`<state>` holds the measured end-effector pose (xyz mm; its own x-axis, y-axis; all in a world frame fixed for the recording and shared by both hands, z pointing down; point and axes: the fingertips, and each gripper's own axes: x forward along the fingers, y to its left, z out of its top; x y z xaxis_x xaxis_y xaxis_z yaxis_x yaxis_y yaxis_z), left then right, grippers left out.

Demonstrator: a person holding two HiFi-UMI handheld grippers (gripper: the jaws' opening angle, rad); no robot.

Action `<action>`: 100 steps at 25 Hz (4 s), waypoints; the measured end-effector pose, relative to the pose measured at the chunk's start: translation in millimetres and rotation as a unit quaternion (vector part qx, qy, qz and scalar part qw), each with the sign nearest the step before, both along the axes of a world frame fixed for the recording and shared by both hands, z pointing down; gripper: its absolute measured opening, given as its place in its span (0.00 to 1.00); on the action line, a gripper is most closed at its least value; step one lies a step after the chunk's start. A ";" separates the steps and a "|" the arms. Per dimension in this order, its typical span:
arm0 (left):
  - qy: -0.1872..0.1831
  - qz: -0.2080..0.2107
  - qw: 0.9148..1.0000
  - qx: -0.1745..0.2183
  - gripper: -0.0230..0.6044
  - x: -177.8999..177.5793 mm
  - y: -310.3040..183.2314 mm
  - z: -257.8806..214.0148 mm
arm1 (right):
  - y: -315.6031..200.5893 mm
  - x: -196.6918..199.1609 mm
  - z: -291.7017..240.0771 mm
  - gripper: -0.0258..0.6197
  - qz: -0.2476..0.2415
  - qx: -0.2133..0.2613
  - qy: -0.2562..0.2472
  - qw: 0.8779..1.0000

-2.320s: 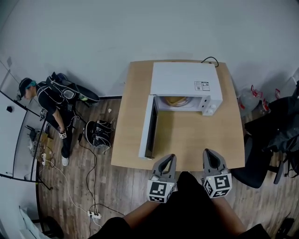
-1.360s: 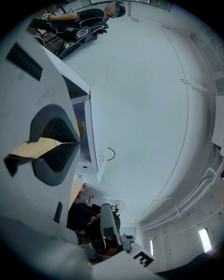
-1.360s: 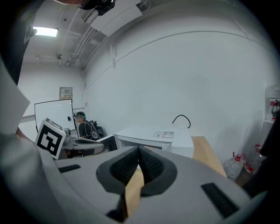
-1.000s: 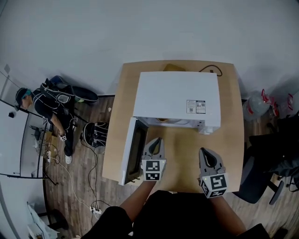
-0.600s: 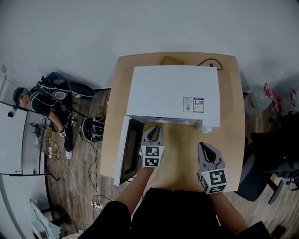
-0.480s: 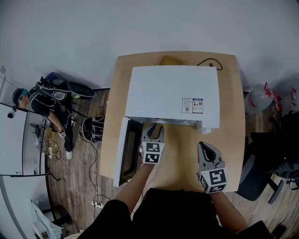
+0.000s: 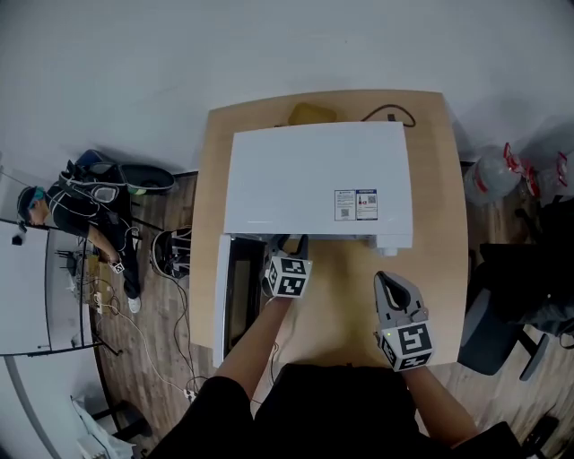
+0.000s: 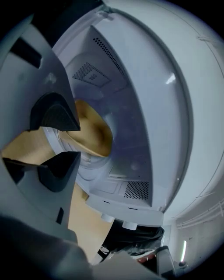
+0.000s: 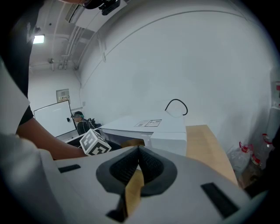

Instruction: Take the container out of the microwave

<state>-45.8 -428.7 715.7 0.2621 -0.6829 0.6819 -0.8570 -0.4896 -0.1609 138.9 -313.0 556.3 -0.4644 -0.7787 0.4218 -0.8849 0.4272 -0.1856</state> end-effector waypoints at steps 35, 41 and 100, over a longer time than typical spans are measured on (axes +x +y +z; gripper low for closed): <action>-0.025 0.044 0.999 0.017 0.08 -2.3 10.7 -2.4 | 33.5 -0.8 -9.5 0.13 0.022 0.007 -0.008 1.000; -0.013 0.049 0.998 0.025 0.08 -1.6 37.4 -14.3 | 54.8 -5.3 -14.6 0.13 0.020 0.016 -0.007 1.000; 0.239 -0.003 0.954 0.181 0.08 -92.5 414.4 -215.1 | 295.8 -130.8 -81.5 0.13 0.020 0.090 0.056 0.994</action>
<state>-138.3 -14.3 500.6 0.4789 -0.8537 0.2047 -0.8777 -0.4705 0.0914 8.1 -17.2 474.8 -0.3885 -0.8638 0.3208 -0.9131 0.4077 -0.0080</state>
